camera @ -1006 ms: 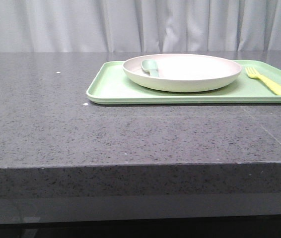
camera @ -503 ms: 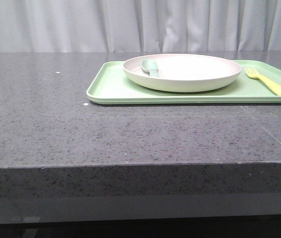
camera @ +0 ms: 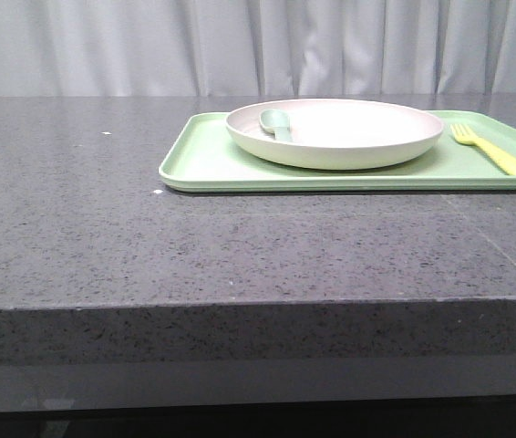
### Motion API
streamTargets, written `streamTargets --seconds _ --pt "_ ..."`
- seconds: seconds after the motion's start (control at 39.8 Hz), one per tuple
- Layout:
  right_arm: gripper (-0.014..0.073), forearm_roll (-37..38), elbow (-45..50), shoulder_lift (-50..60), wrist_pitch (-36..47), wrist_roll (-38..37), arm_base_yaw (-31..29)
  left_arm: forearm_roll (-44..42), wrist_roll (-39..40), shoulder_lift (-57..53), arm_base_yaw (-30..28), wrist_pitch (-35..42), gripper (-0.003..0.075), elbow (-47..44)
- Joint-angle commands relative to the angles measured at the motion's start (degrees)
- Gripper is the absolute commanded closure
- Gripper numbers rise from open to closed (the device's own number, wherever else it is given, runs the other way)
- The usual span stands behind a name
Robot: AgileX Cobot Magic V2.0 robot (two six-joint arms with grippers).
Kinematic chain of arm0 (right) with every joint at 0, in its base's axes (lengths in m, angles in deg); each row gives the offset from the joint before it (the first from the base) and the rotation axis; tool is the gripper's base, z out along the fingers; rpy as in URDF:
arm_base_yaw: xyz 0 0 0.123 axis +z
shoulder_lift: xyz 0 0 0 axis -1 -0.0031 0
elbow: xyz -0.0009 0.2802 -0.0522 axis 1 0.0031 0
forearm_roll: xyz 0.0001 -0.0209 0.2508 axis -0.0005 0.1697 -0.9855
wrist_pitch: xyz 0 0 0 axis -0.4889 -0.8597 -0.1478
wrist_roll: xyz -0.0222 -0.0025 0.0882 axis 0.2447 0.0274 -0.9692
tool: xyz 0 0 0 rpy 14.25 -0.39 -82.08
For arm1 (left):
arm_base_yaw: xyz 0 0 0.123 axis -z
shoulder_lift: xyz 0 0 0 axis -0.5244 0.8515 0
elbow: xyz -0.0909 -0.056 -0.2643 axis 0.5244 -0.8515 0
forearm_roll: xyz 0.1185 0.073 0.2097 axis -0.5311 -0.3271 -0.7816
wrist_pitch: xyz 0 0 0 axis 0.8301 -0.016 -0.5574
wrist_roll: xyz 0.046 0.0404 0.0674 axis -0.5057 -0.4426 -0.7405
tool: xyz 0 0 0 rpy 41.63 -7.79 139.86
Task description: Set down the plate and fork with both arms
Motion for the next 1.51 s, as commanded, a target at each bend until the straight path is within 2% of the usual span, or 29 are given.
streamTargets --seconds 0.0,0.4,0.45,0.58,0.8,0.85,1.01,1.13,1.48 --pt "0.0662 0.07 -1.49 -0.07 3.47 0.40 0.02 0.49 0.37 -1.23 0.31 4.93 0.0739 -0.16" --pt "0.0662 0.03 -0.98 1.00 4.09 0.40 0.38 0.49 0.37 -1.23 0.31 4.93 0.0739 -0.16" --pt "0.0662 2.20 0.00 2.99 5.36 0.48 0.29 0.49 0.37 -1.23 0.31 4.93 0.0739 -0.16" --pt "0.0662 3.60 7.28 10.17 16.18 0.48 -1.10 0.49 0.37 -1.11 0.31 4.81 0.0739 -0.16" --pt "0.0661 3.58 31.02 25.63 41.93 0.48 -5.36 0.49 0.37 -1.11 0.31 4.81 0.0739 -0.16" --pt "0.0661 3.25 35.10 28.57 45.26 0.48 -6.04 0.49 0.37 -1.11 0.31 4.81 0.0739 -0.16" --pt "0.0661 3.25 43.52 34.24 54.07 0.48 -7.83 0.49 0.37 -1.11 0.31 4.81 0.0739 -0.16" --pt "0.0661 3.58 48.17 34.75 64.84 0.48 -7.99 0.49 0.37 -1.11 0.31 4.81 0.0739 -0.16" --pt "0.0661 3.79 47.90 34.81 66.87 0.48 -7.99 0.49 0.37 -1.11 0.31 4.81 0.0739 -0.16"
